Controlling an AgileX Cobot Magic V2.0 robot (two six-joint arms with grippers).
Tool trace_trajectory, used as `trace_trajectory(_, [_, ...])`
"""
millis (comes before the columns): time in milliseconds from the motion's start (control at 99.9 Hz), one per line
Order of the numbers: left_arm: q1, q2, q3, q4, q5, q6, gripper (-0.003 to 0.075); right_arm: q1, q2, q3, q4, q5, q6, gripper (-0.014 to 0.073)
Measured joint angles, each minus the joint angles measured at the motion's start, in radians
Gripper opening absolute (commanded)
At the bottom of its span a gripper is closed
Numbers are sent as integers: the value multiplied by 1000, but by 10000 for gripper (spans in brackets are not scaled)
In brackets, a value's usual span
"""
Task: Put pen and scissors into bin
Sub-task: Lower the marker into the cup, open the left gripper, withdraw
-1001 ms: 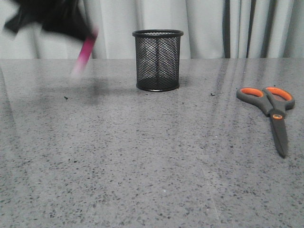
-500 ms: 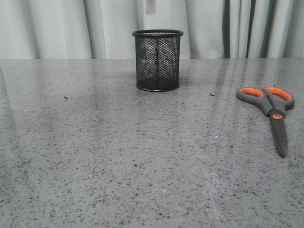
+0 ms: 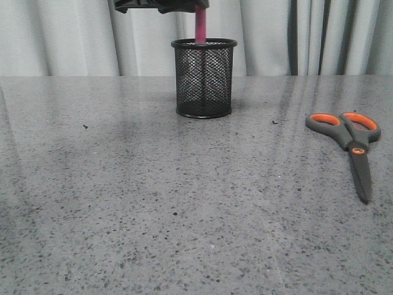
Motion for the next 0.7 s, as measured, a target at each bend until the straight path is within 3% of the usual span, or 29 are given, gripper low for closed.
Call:
trace_trajectory(170, [-2, 0, 0, 0, 6, 0, 477, 0, 0, 0, 0, 0, 0, 369])
trace_trajectory(240, [-2, -2, 0, 0, 21, 0, 557, 0, 0, 0, 0, 0, 0, 369])
trace_trajectory(350, [-2, -41, 0, 24, 61, 0, 533, 0, 0, 0, 0, 0, 0, 369])
trace_trajectory(570, [-2, -294, 0, 198, 314, 0, 342, 22, 37, -118, 0, 143, -15, 346])
trace_trajectory(701, [-2, -479, -2, 251, 468, 0, 332, 81, 148, -243, 0, 255, -35, 346])
